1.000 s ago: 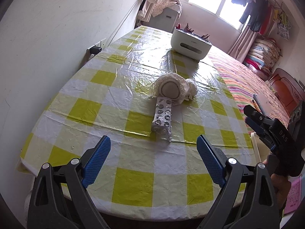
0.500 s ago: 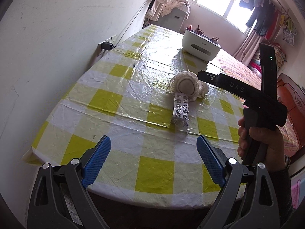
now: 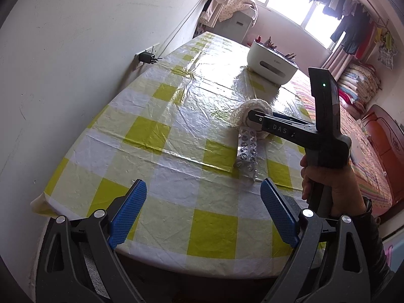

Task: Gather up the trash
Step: 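Grasp the lace-trimmed white round item with the right tool, then grasp the silver blister pack with the left tool while the right carries the lace item toward the bin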

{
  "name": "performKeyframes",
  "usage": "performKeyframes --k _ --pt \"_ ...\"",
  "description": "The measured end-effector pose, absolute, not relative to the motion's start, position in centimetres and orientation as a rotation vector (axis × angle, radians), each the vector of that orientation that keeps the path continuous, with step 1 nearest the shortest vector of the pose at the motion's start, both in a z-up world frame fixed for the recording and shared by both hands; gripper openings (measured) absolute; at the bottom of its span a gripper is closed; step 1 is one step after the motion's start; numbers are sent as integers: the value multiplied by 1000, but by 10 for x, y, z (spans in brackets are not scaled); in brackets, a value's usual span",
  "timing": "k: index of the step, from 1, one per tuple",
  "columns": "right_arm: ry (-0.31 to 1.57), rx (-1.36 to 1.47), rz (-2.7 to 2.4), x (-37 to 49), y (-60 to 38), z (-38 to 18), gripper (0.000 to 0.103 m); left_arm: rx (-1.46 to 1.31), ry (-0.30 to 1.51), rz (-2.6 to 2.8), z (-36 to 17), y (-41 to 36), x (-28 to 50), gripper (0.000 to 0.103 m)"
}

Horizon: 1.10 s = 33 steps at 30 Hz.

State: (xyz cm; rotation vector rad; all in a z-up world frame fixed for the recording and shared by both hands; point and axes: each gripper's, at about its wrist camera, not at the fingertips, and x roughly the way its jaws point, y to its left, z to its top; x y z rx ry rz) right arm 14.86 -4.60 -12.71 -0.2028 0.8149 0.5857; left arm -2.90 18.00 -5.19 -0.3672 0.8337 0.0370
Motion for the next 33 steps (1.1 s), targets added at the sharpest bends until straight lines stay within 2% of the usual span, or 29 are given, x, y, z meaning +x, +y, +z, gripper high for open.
performKeyframes --k 4,10,23,26,28,32,33 --pt "775 -148 615 133 -72 -115 42 -340 849 15 -51 169 -17 90" --pt "734 96 641 110 -145 -94 42 -198 881 -59 -49 131 14 90" --pt "704 405 546 76 -245 -113 42 164 1013 -296 -82 62 90 88" --pt "699 436 539 72 -254 -115 42 198 1062 -310 -91 58 103 78" --pt "692 443 537 69 -256 -115 42 213 1098 -318 -97 54 110 58" --pt "672 450 532 63 -261 -113 42 263 1108 -327 -101 46 110 52" --pt "664 444 527 61 -262 -112 42 268 1111 -332 -100 44 109 47"
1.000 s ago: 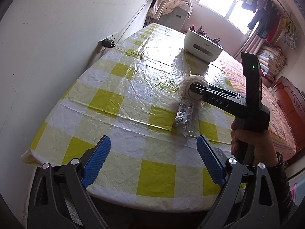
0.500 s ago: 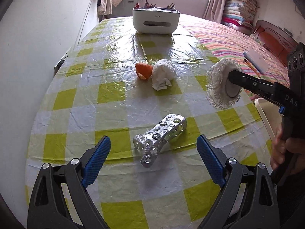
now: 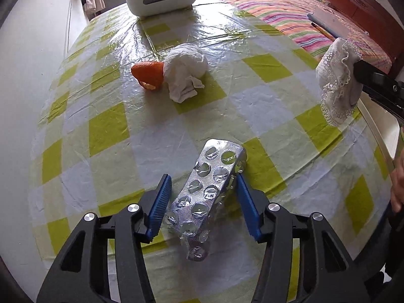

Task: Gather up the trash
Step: 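Grasp the silver blister pack with the left tool while the right carries the lace item toward the bin, then open the right tool over the white bin while the left lowers the blister pack into it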

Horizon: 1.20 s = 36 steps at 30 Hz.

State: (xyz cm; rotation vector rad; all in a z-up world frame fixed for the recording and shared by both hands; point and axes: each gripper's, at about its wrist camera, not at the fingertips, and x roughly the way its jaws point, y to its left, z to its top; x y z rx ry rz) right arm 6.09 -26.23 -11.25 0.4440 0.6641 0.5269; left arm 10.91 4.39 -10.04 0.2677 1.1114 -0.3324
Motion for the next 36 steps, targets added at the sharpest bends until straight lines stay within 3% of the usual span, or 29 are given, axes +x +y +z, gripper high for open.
performKeyframes --k 1,6,8,24,36 --pt "655 441 521 59 -264 -112 42 266 1113 -334 -99 42 107 42" --pt "621 458 486 49 -275 -109 42 287 1085 -315 -100 31 99 41" --pt "604 460 469 46 -280 -108 42 269 1081 -327 -100 26 97 32" --pt "435 507 99 8 -346 -101 42 180 959 -462 -69 -44 70 32" --pt "447 626 -176 -15 -404 -119 44 121 902 -606 -40 -101 58 32"
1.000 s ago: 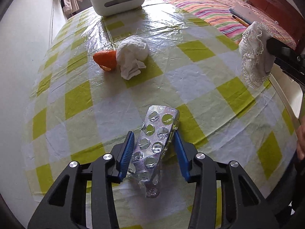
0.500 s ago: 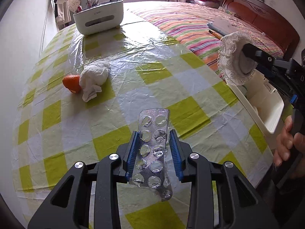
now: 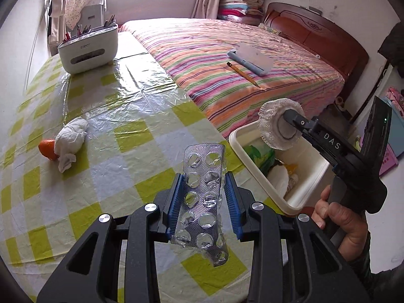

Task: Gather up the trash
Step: 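Open the right tool over the white bin while the left lowers the blister pack into it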

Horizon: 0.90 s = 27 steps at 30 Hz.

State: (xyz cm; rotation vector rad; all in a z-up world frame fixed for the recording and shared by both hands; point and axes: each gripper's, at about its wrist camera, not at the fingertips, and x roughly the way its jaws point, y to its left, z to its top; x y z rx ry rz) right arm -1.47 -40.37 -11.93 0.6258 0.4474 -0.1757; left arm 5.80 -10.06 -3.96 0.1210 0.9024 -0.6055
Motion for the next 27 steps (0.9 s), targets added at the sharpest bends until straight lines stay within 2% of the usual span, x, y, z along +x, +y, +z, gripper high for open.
performKeyframes --k 3,5,7,27 --pt "443 623 -209 -19 -406 -120 47 114 894 -636 -34 -114 56 32" --pt "430 628 -225 -22 -409 -118 60 114 889 -654 -31 -121 55 32" --pt "423 629 -253 -25 -411 -118 67 117 883 -667 -28 -128 54 32" --pt "198 766 -356 -64 -442 -106 68 89 975 -764 -55 -201 80 33"
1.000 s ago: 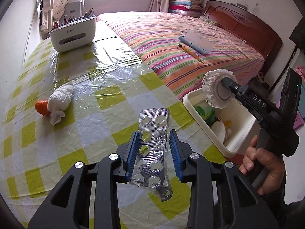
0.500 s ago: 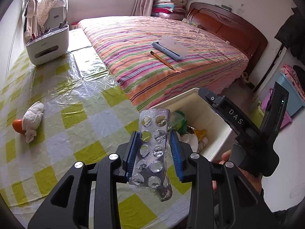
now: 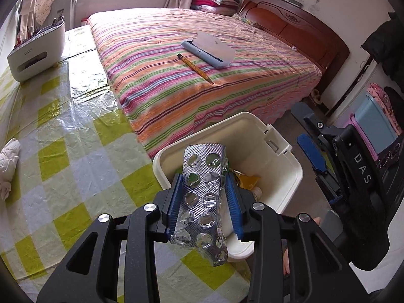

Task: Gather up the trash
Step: 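Open the right tool over the white bin while the left lowers the blister pack into it, then move both tools back over the table toward the tissue and orange peel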

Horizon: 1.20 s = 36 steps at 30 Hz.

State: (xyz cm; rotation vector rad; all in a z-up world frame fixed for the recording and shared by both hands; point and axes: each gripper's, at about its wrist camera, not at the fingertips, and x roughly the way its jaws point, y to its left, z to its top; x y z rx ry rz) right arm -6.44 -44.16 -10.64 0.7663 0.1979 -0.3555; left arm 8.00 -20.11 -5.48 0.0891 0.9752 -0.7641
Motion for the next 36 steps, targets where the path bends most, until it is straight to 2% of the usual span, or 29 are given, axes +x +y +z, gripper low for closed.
performKeyframes --k 9,12,14,16,17,25,36 --pt "153 809 -378 -71 -453 -105 69 81 1001 -779 -66 -228 94 35" --pt "153 816 -381 -71 -454 -106 69 77 1000 -779 -68 -233 96 39" --pt "152 817 -386 -73 -453 -107 69 74 988 -782 -66 -232 96 49" --pt "149 820 -389 -73 -454 -108 69 68 952 -753 -62 -226 94 73" --pt "151 822 -390 -73 -454 -108 69 62 933 -734 -60 -222 93 76" --pt "183 791 -361 -63 -444 -107 69 -14 885 -662 -38 -161 80 78" --pt "288 724 -269 -39 -418 -110 69 -106 859 -397 -40 -29 54 80"
